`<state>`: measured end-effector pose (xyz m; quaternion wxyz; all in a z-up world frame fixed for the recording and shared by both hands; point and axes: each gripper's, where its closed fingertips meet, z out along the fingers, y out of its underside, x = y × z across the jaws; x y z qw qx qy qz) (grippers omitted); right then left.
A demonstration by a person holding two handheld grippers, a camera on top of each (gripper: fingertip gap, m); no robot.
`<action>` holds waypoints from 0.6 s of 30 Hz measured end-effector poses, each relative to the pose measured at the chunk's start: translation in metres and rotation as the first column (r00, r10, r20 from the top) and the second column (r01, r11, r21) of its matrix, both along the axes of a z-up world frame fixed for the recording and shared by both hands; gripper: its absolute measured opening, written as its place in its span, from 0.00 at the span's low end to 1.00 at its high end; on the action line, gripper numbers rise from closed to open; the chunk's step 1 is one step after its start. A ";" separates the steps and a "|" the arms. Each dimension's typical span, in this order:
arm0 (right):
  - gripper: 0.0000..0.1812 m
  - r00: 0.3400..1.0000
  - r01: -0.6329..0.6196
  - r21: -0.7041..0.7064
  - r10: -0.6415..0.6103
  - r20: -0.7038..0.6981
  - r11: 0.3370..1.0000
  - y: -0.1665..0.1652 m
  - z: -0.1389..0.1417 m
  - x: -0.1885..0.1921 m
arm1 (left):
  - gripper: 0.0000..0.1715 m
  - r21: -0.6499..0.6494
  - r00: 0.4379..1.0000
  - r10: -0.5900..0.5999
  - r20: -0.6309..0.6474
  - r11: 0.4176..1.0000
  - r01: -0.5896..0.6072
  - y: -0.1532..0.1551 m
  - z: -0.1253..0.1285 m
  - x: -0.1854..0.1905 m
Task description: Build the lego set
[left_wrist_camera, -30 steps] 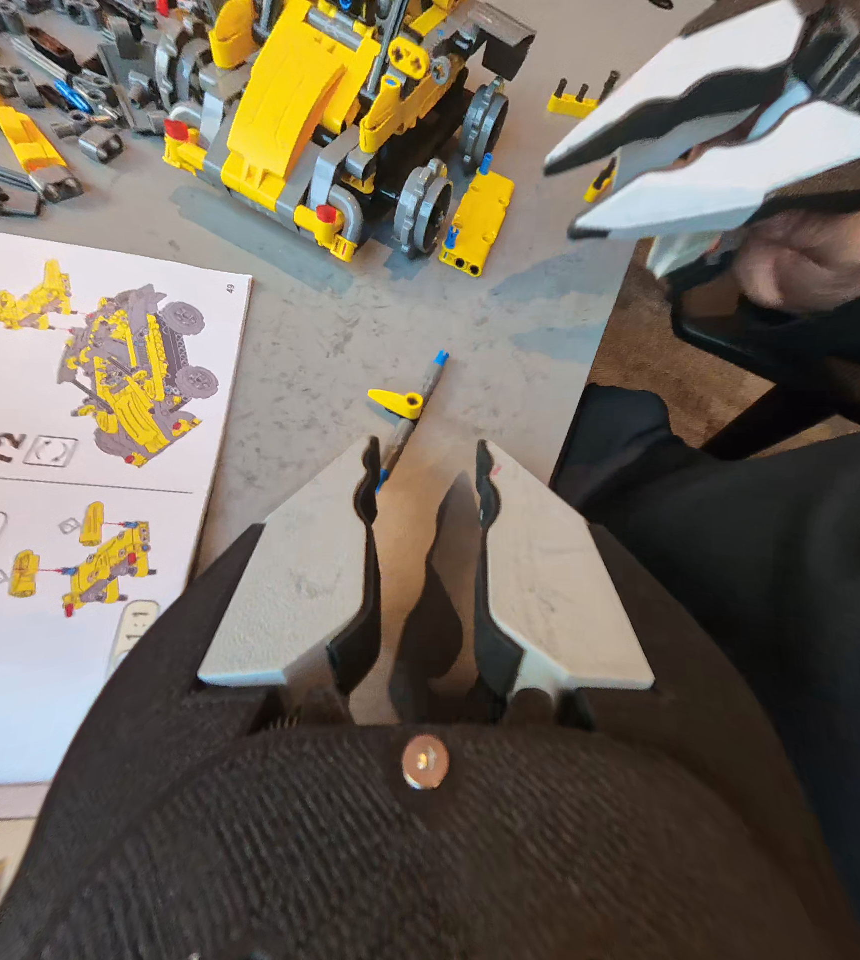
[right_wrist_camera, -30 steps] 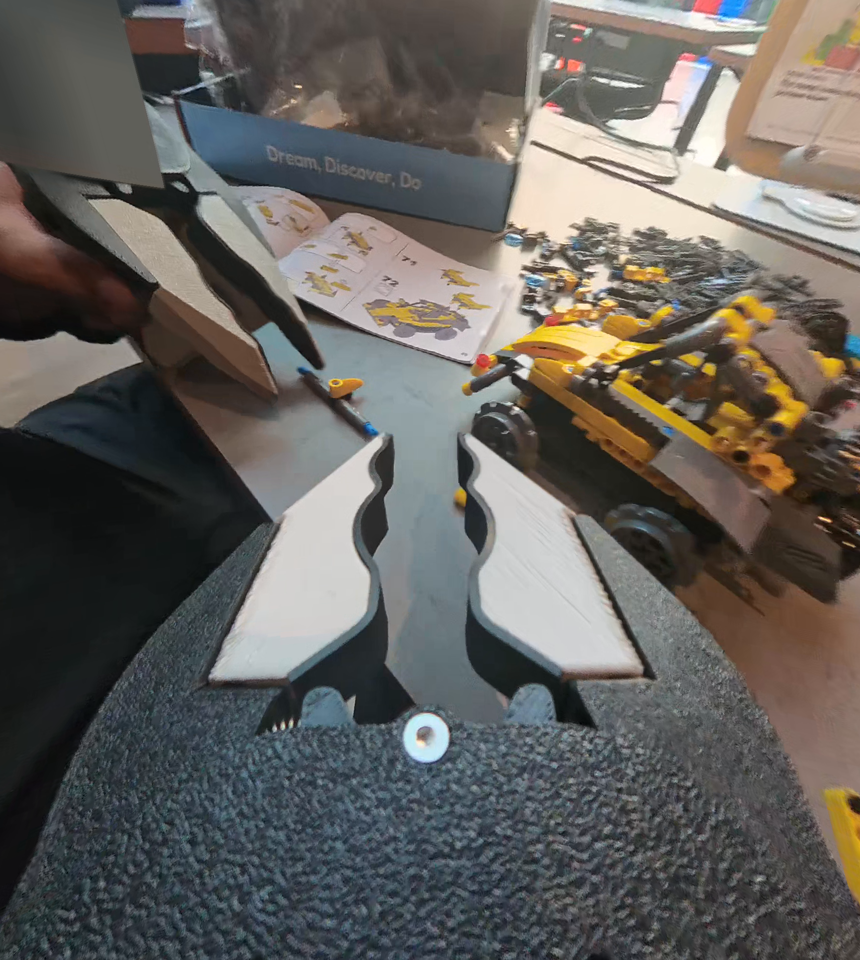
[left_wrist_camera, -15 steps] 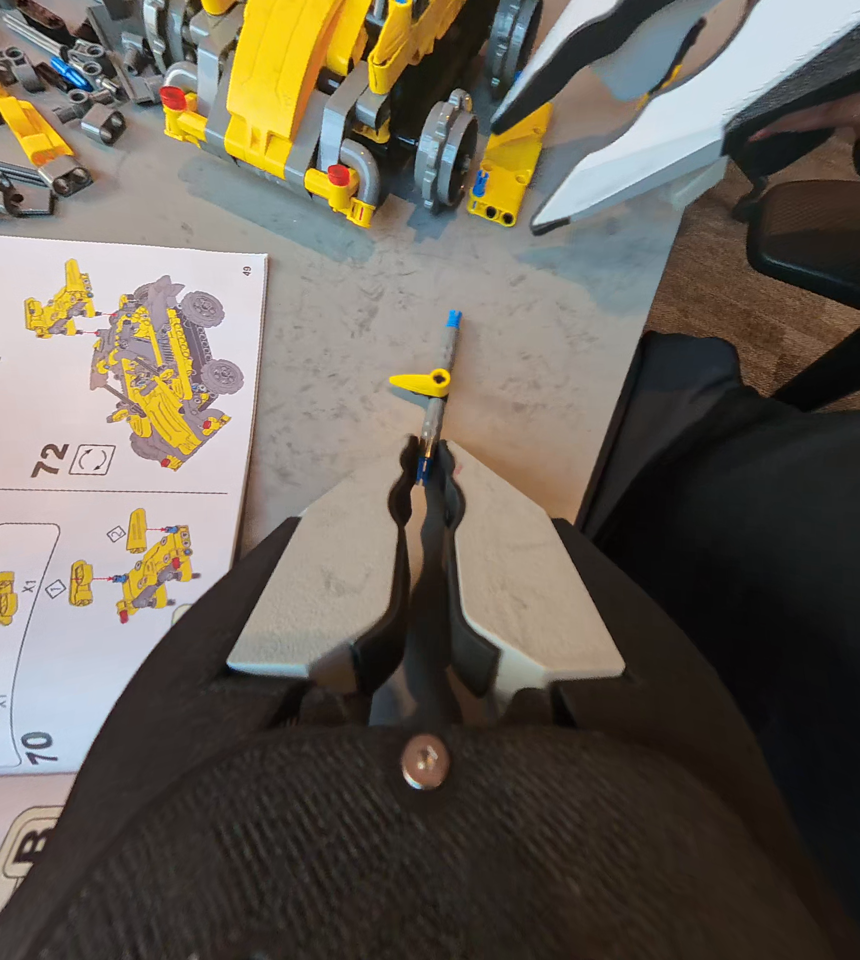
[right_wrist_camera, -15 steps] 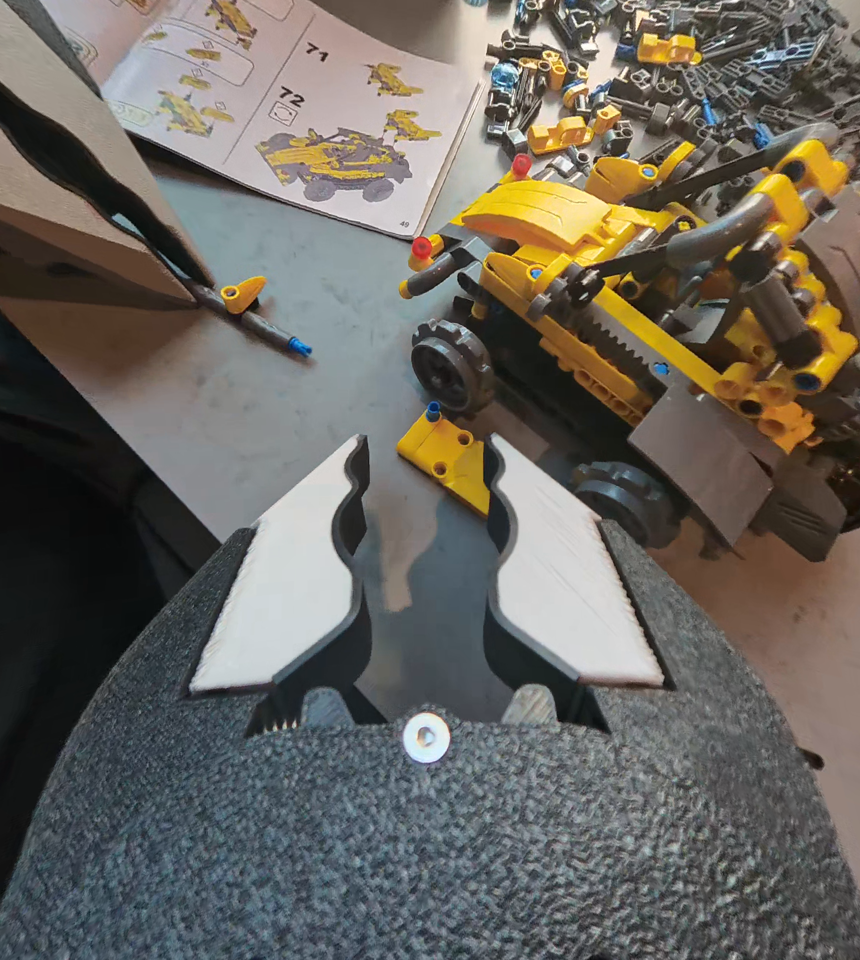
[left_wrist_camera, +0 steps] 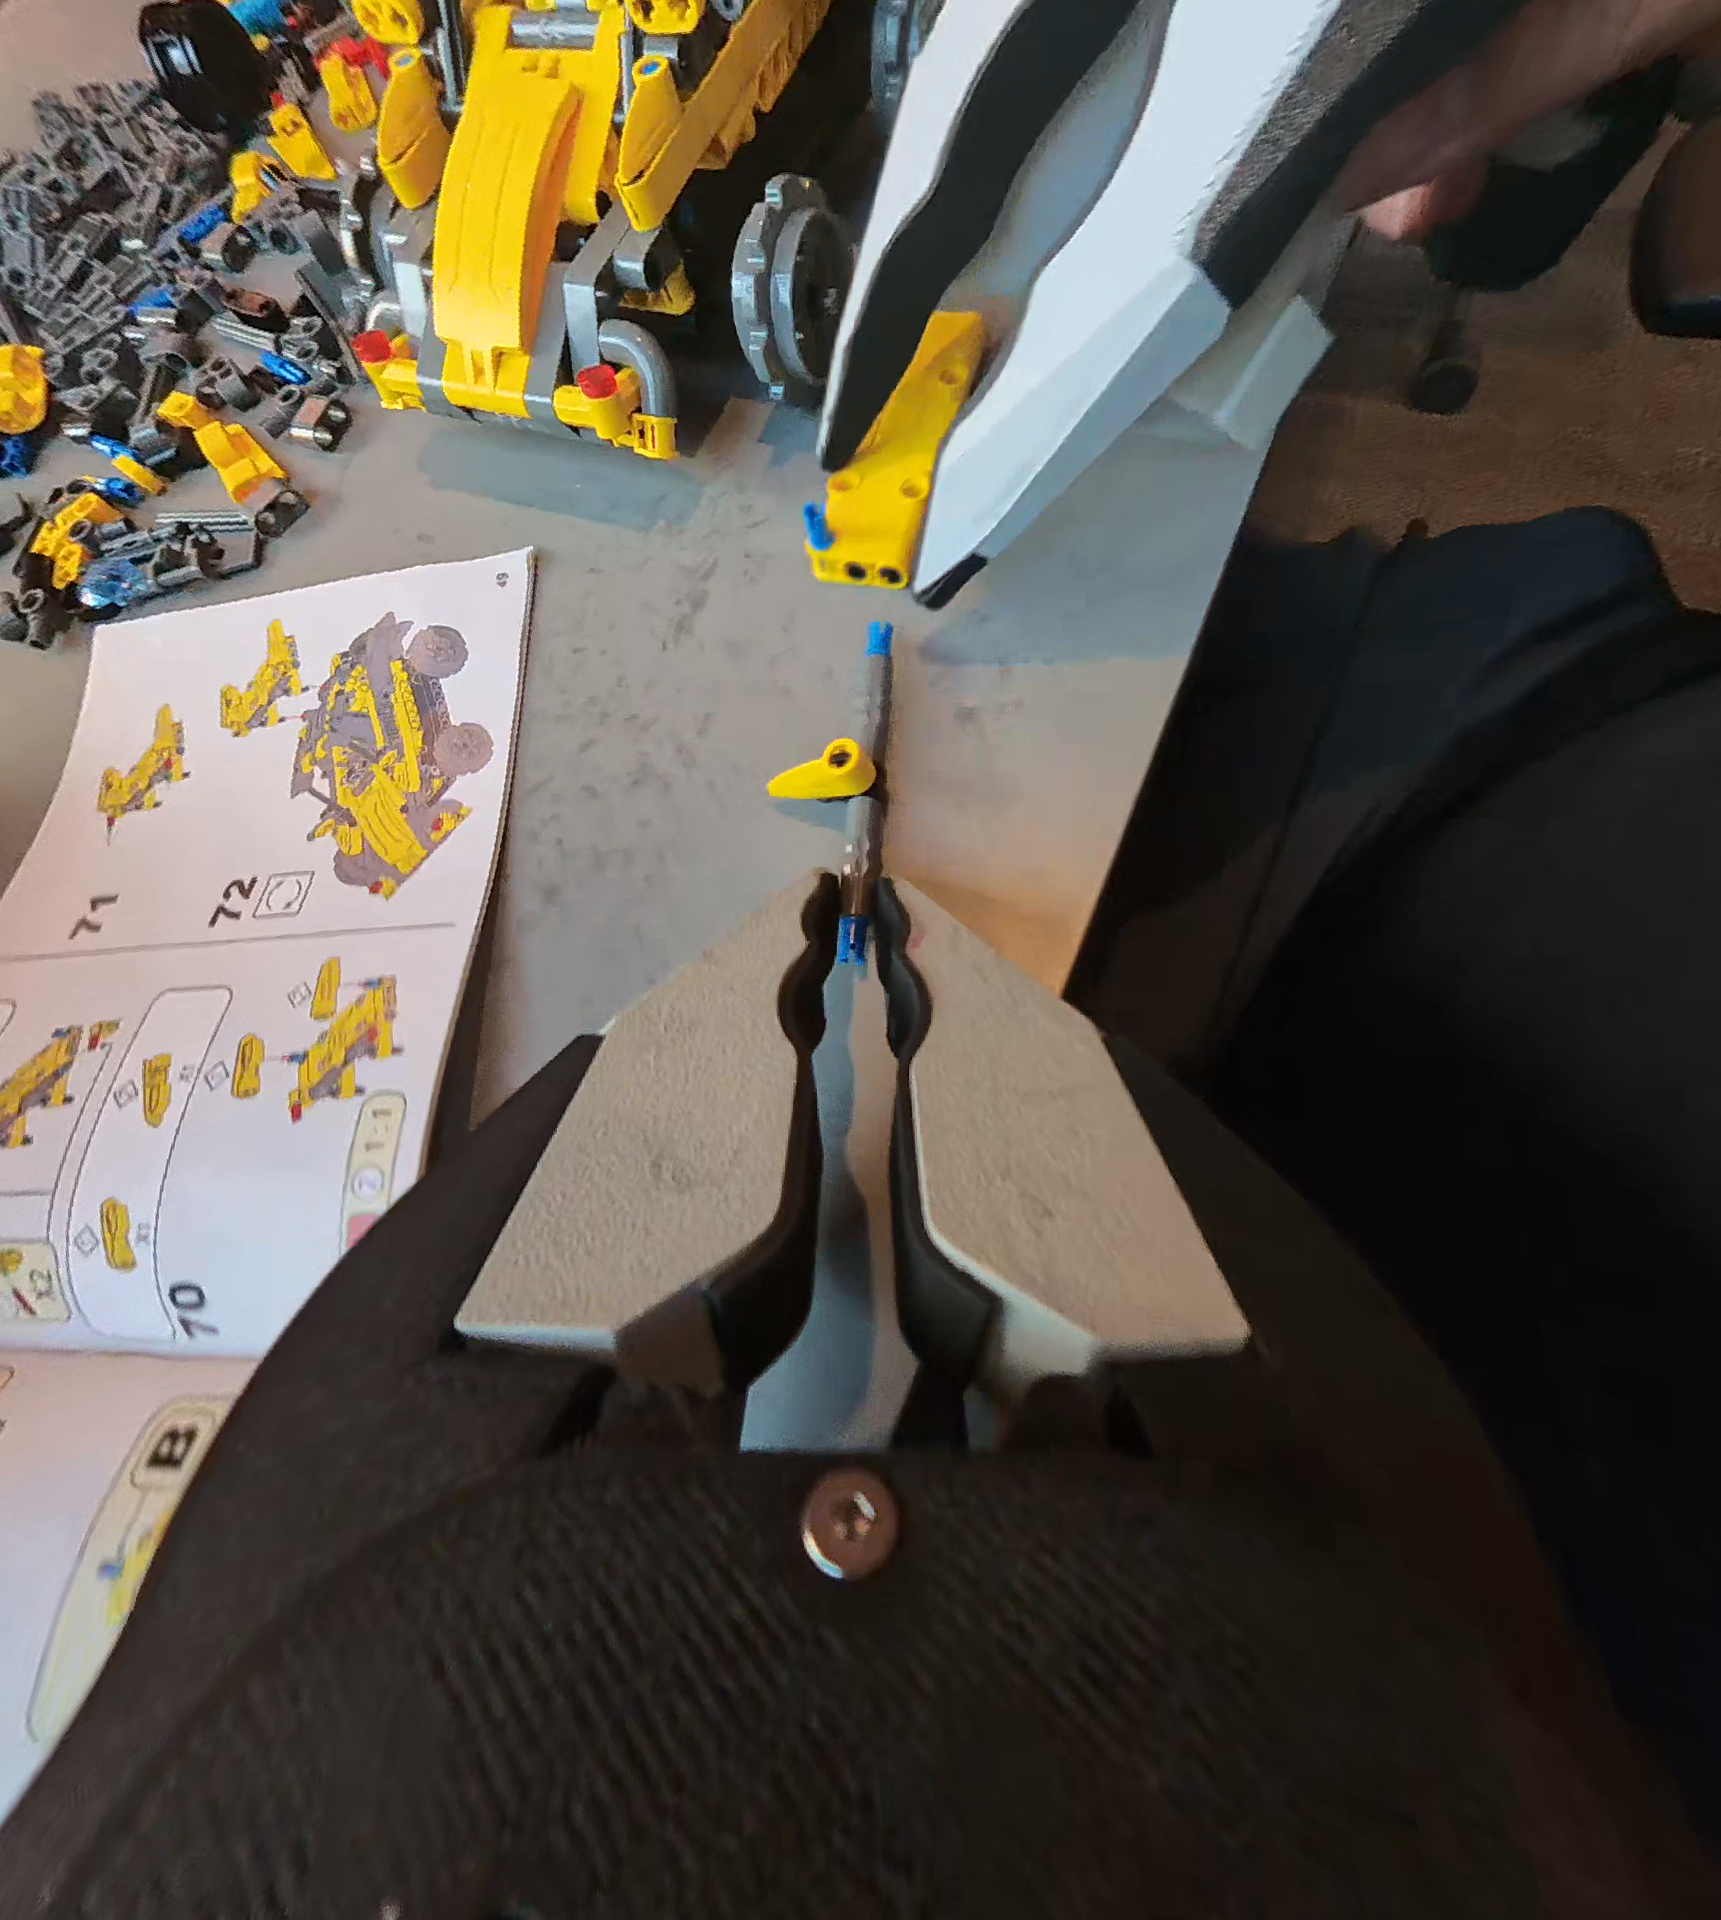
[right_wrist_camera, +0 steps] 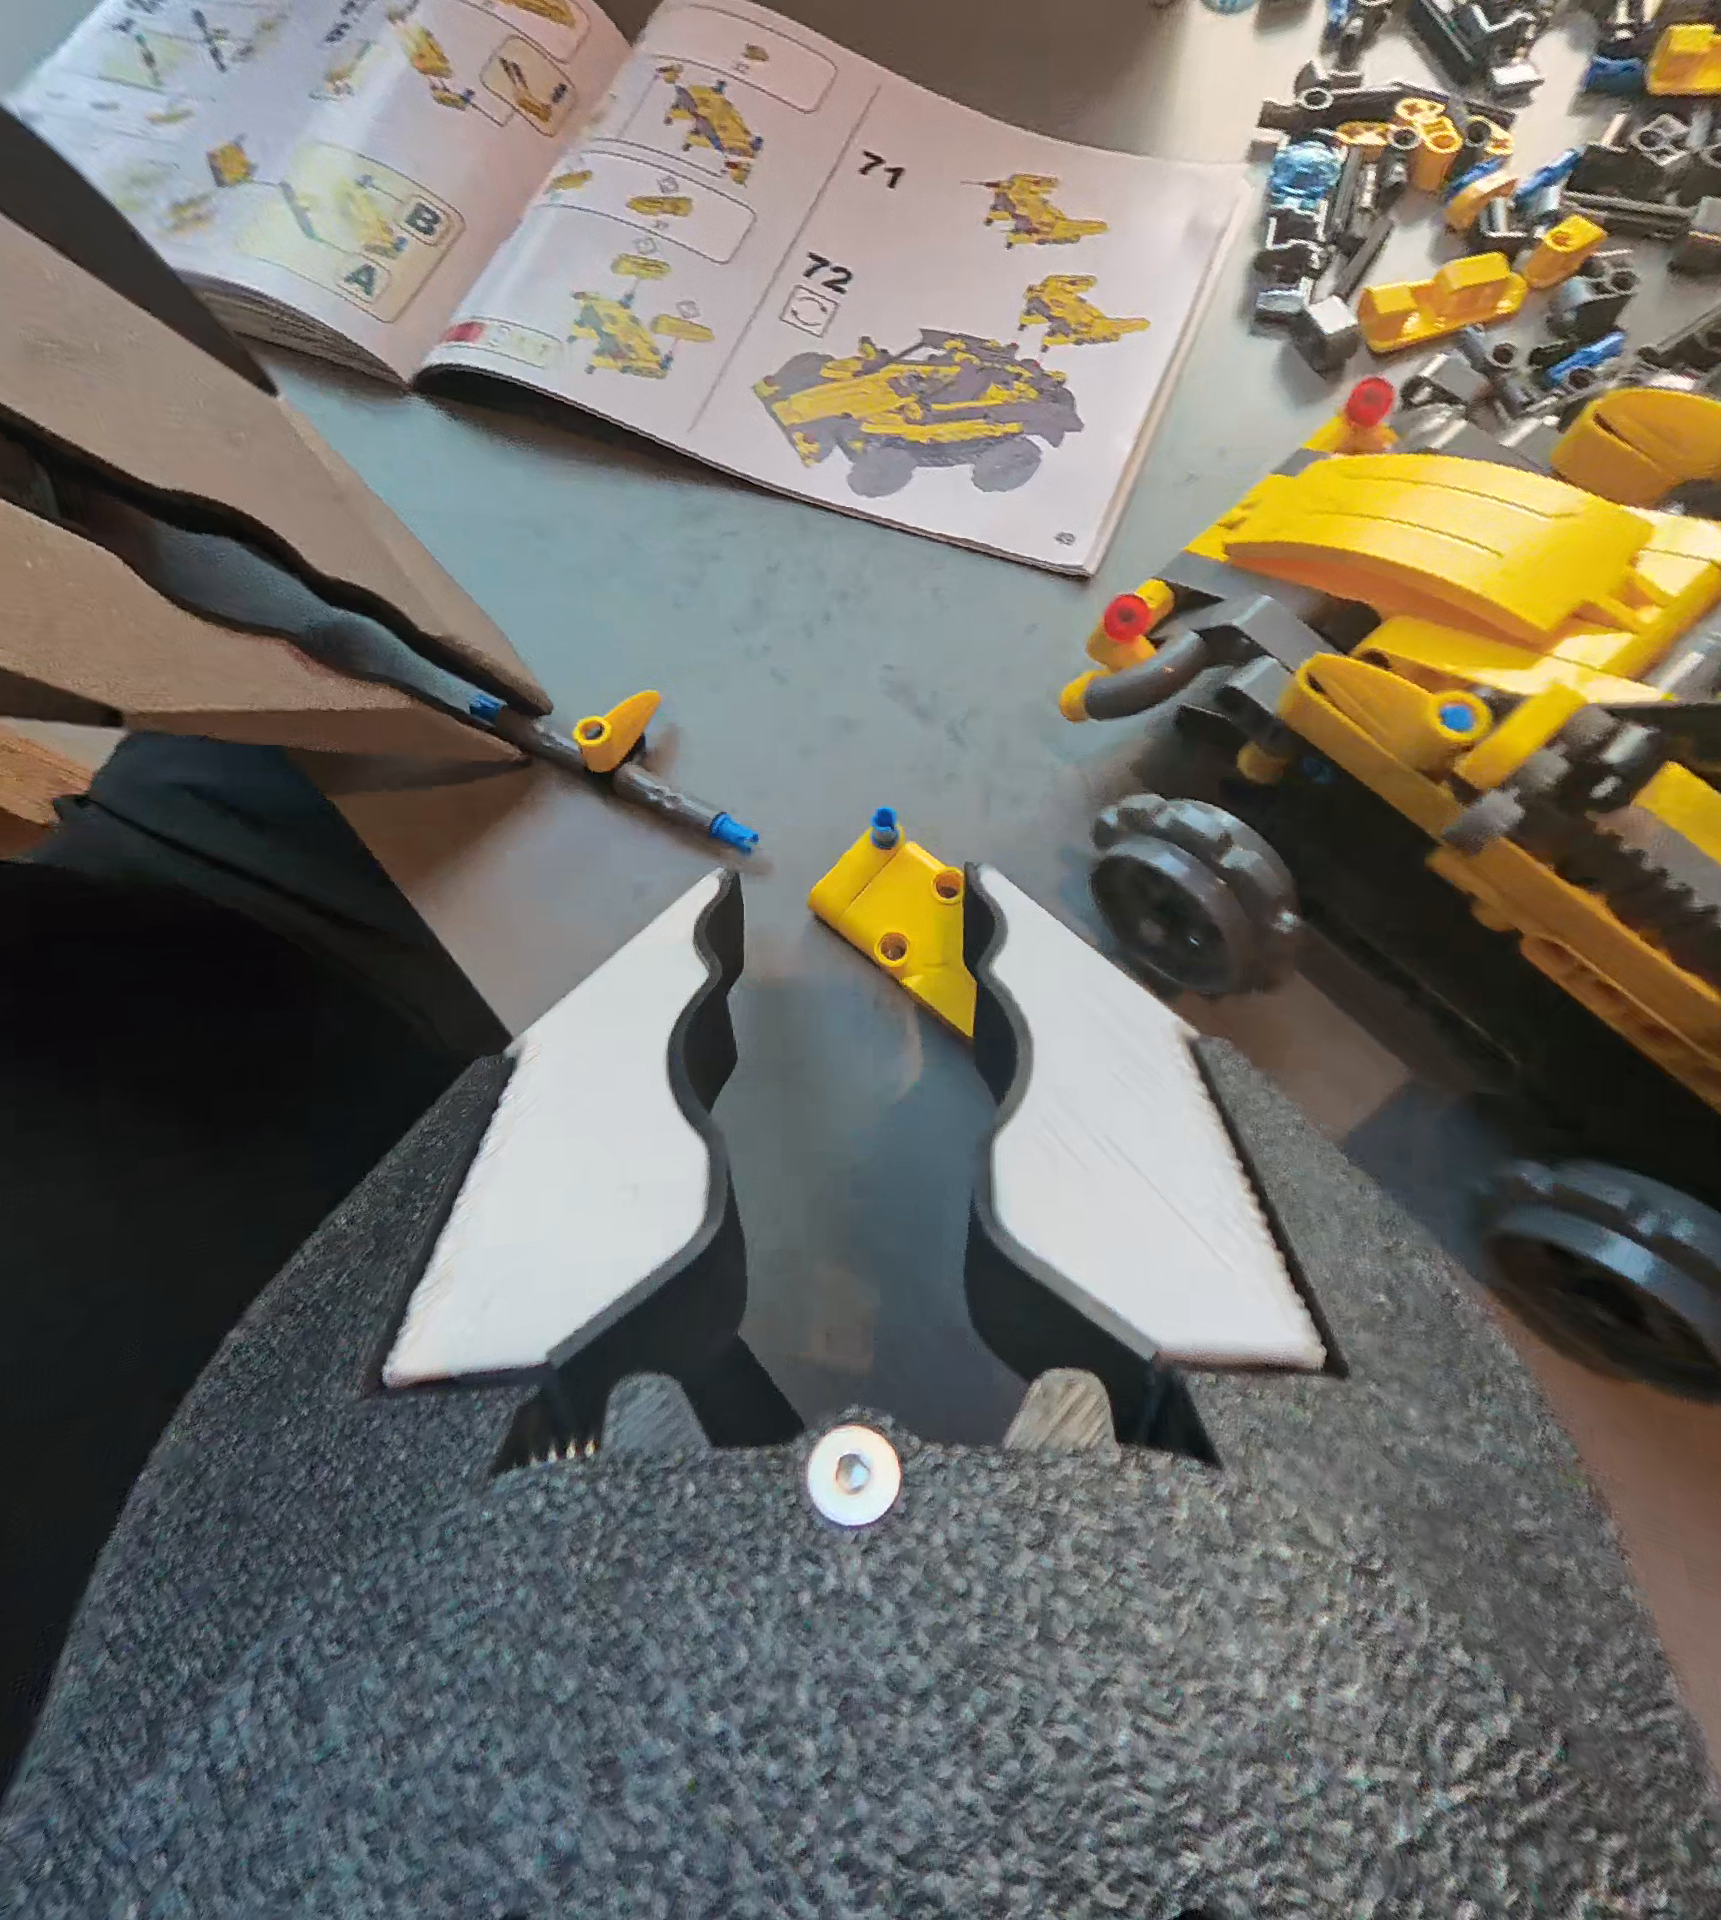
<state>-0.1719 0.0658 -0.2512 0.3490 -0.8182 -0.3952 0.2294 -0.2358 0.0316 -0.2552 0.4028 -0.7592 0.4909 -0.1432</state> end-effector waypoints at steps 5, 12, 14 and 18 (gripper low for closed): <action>0.22 0.999 -0.024 -0.019 0.023 -0.042 1.000 -0.002 0.001 -0.020 | 0.02 0.065 0.998 0.047 0.029 0.997 -0.049 -0.009 0.008 -0.019; 0.22 0.995 -0.053 -0.032 0.050 -0.084 0.998 -0.006 0.002 -0.045 | 0.02 0.145 0.989 0.094 0.114 0.983 -0.111 -0.022 0.029 -0.037; 0.22 0.993 -0.060 -0.046 0.055 -0.107 0.997 -0.006 0.003 -0.053 | 0.02 0.149 0.987 0.096 0.127 0.982 -0.115 -0.026 0.030 -0.039; 0.22 0.985 -0.099 -0.079 0.087 -0.146 0.992 -0.007 0.004 -0.078 | 0.02 0.193 0.988 0.083 0.131 0.975 -0.107 -0.028 0.035 -0.040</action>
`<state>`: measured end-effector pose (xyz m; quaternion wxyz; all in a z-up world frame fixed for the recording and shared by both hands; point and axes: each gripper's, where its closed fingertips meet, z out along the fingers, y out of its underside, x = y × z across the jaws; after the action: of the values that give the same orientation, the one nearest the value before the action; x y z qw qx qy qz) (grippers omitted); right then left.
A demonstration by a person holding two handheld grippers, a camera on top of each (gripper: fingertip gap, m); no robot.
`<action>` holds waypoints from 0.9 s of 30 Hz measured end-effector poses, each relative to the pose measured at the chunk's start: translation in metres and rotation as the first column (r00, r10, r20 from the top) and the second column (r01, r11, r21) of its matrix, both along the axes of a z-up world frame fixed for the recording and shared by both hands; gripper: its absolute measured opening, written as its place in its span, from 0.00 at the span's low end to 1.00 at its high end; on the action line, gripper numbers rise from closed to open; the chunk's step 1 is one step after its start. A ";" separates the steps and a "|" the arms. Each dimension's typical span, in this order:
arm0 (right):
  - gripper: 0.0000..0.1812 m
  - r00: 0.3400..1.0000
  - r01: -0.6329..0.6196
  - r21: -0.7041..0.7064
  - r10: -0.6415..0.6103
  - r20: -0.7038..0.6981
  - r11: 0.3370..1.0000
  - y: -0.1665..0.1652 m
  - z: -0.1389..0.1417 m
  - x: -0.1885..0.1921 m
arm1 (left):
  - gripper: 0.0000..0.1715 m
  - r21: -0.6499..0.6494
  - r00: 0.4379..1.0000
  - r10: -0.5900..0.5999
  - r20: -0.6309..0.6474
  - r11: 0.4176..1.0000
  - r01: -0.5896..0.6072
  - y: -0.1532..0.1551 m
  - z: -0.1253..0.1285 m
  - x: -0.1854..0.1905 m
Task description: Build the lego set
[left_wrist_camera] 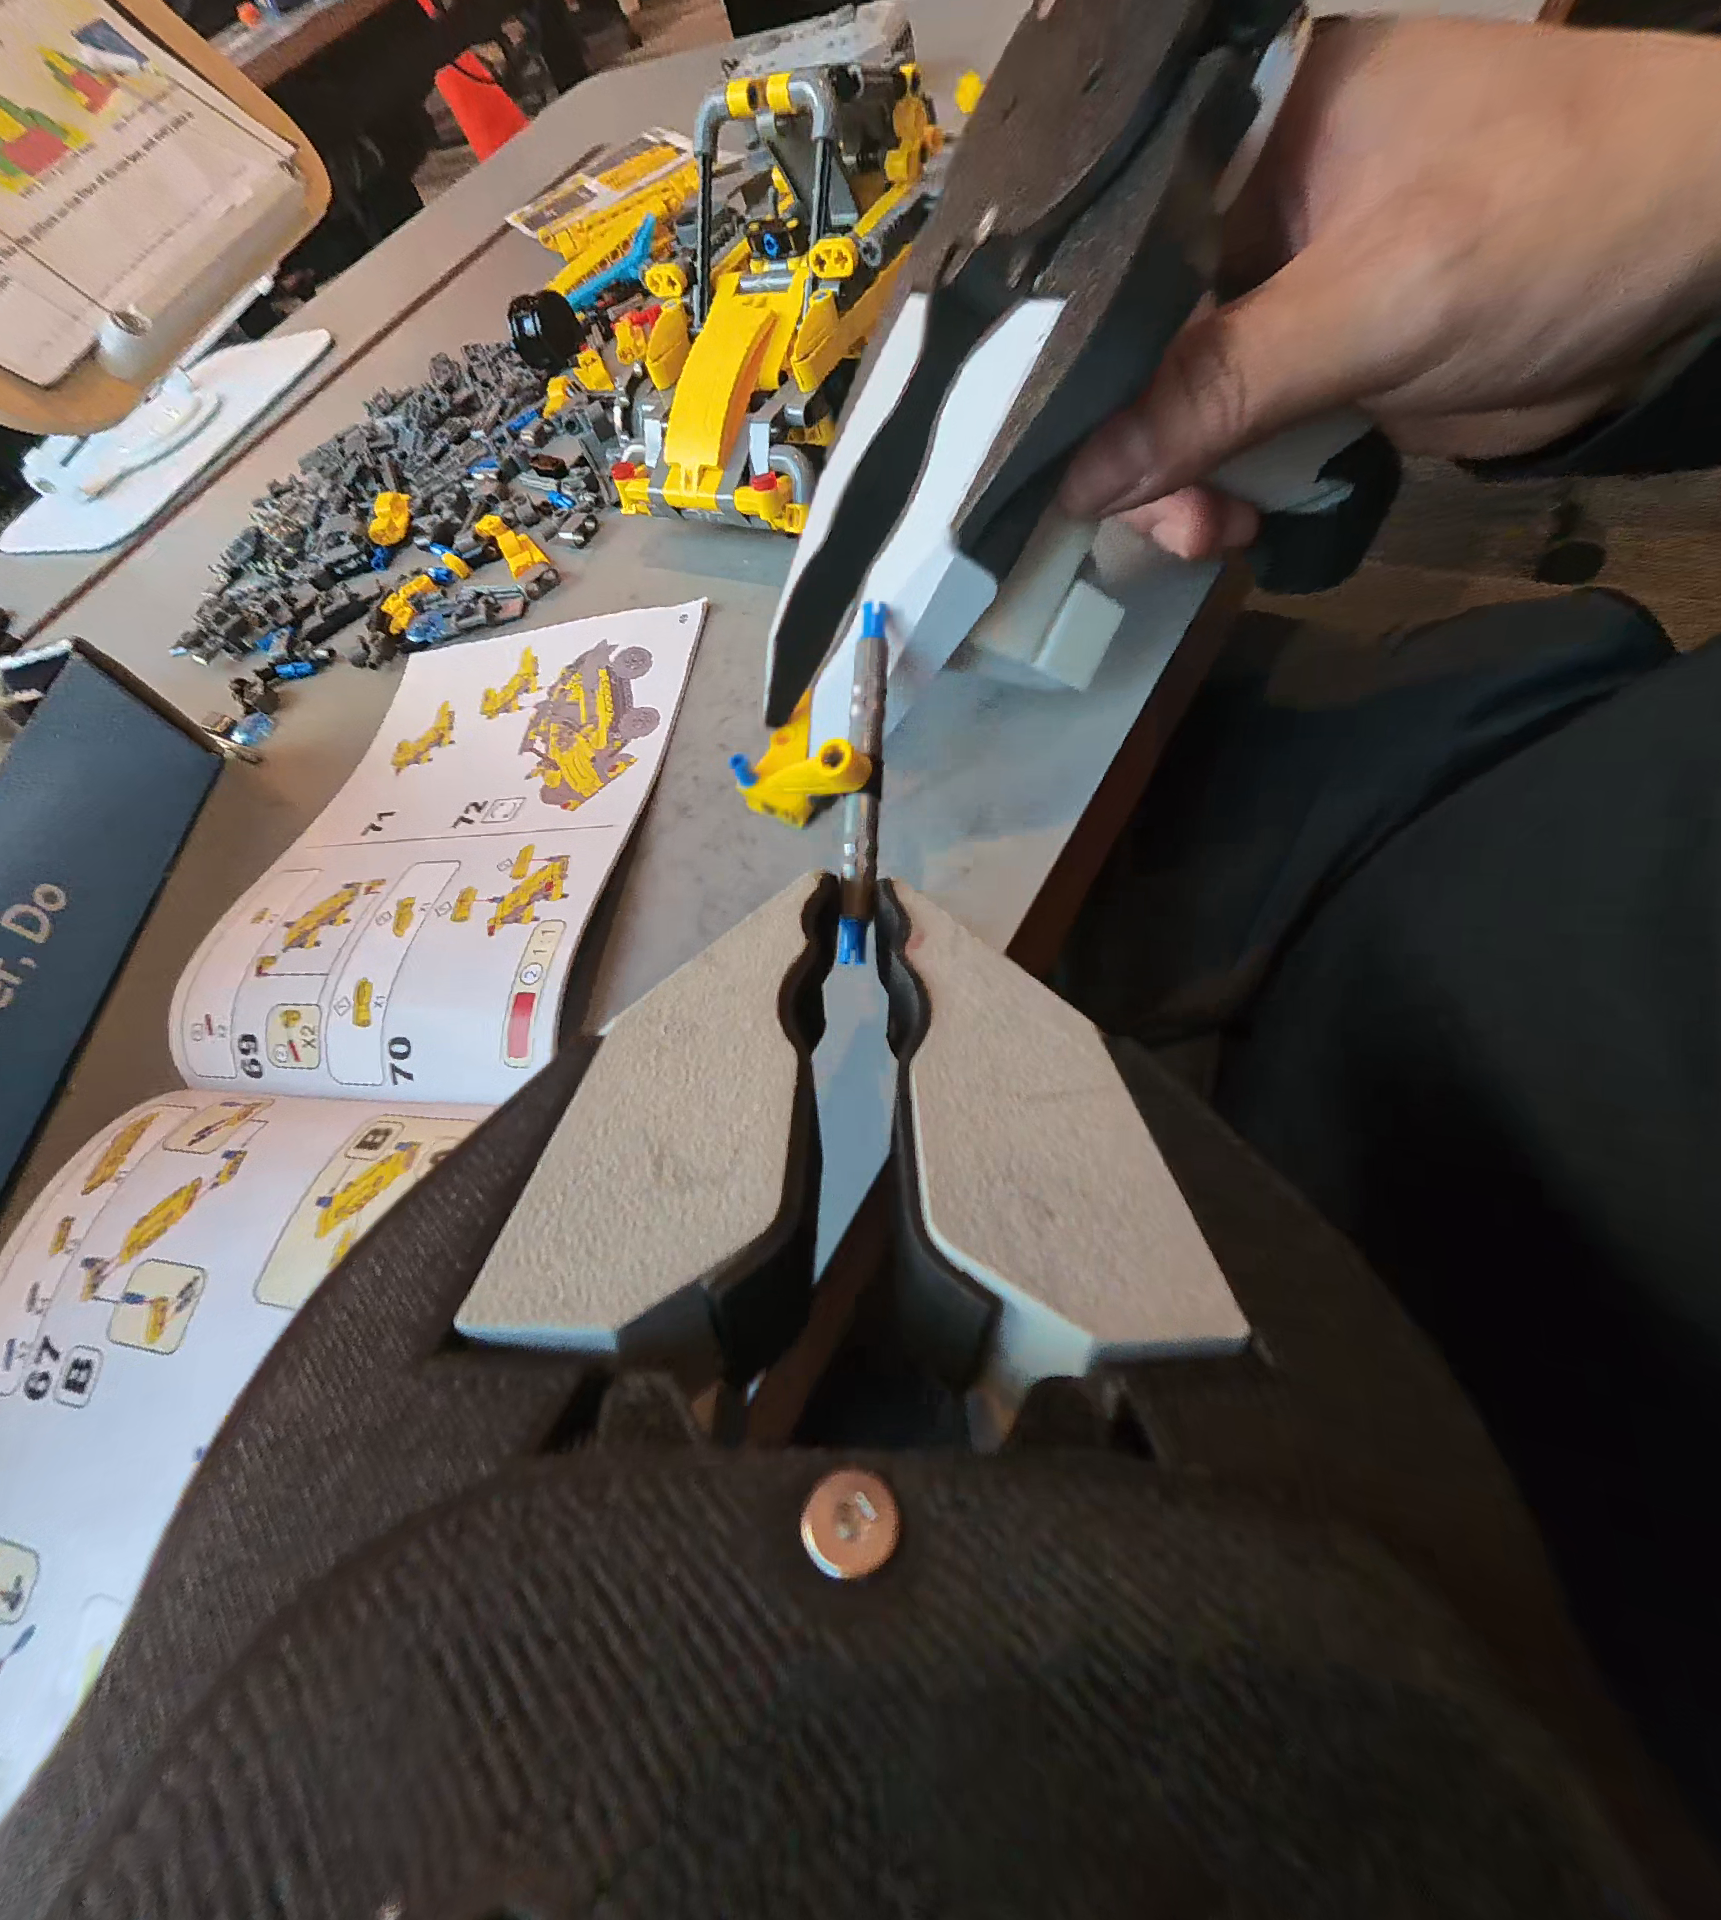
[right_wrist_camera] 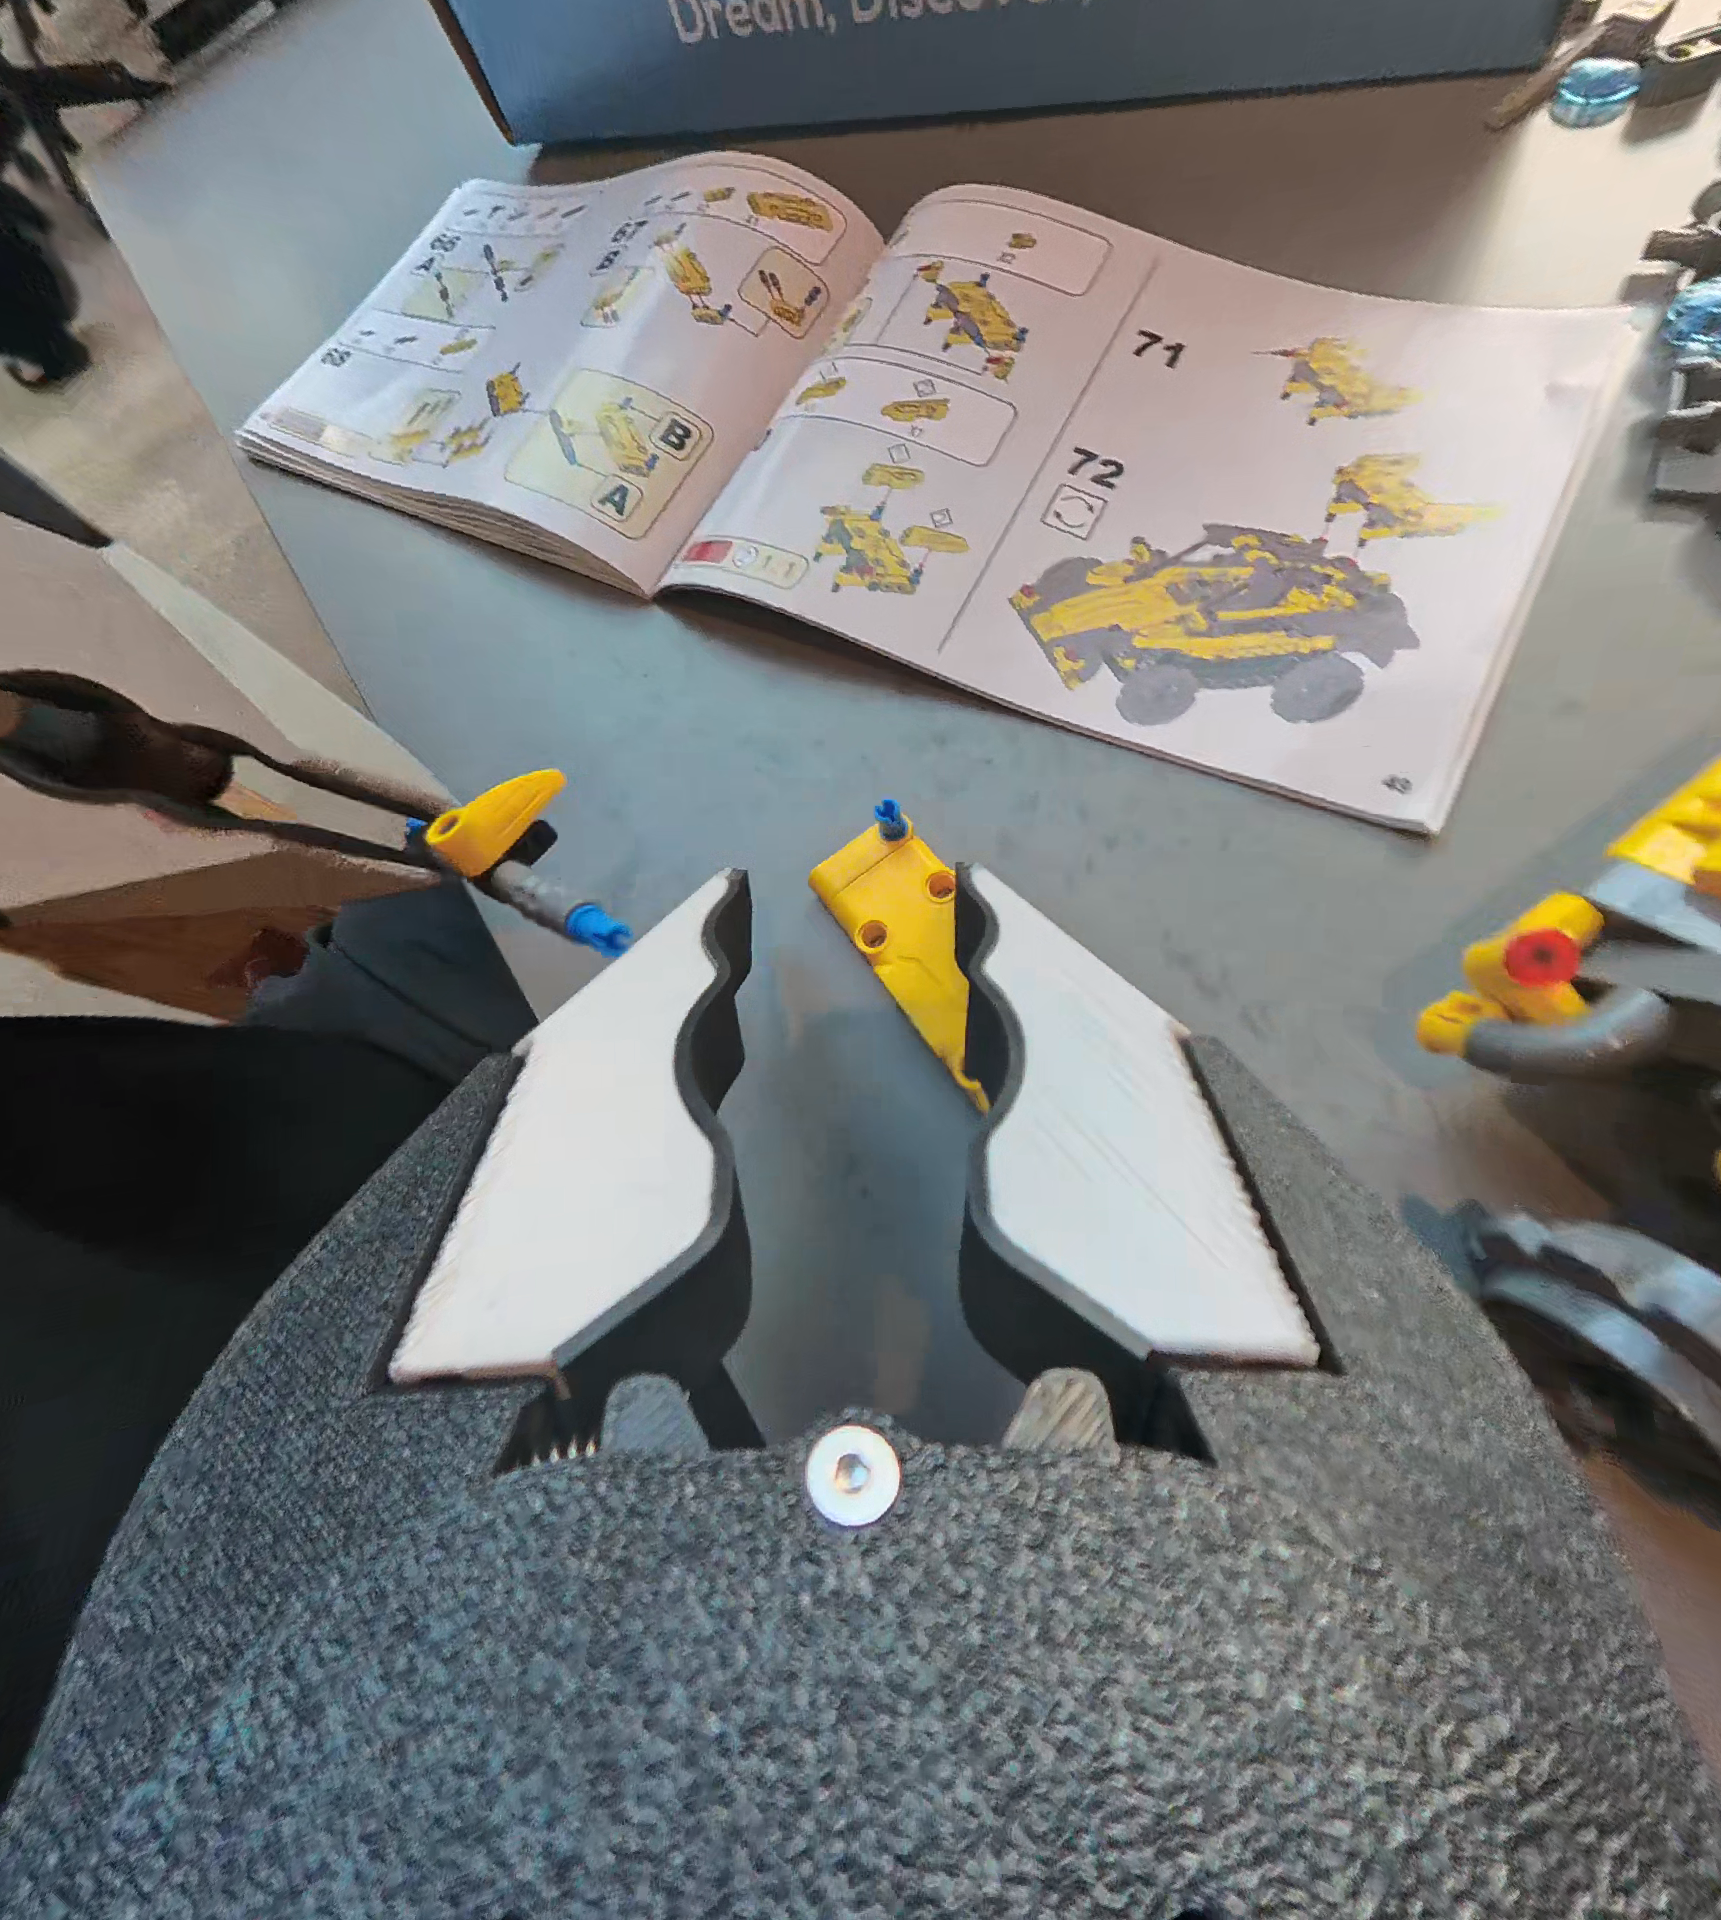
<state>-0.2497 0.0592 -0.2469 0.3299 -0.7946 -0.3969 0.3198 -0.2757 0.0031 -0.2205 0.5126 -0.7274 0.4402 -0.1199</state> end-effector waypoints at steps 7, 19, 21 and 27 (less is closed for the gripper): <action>0.22 0.998 -0.066 -0.051 0.065 -0.014 0.997 -0.006 0.003 -0.027 | 0.02 0.032 0.999 0.025 0.035 0.999 -0.026 0.009 0.007 -0.015; 0.22 0.985 -0.078 0.099 0.091 -0.144 0.992 -0.007 0.032 0.001 | 0.02 0.016 0.998 -0.039 0.058 0.999 0.038 0.008 0.004 -0.007; 0.22 0.978 -0.106 0.140 0.129 -0.164 0.984 -0.012 0.038 0.000 | 0.02 0.015 0.997 -0.041 0.059 0.999 0.040 0.007 0.003 -0.006; 0.22 0.967 -0.141 0.166 0.171 -0.187 0.976 -0.020 0.038 0.002 | 0.02 -0.014 0.998 -0.032 0.050 0.999 0.032 0.010 -0.004 -0.008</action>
<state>-0.2474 0.0390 -0.2090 0.4011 -0.6973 -0.4464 0.3920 -0.2837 0.0129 -0.2248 0.5158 -0.7210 0.4379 -0.1495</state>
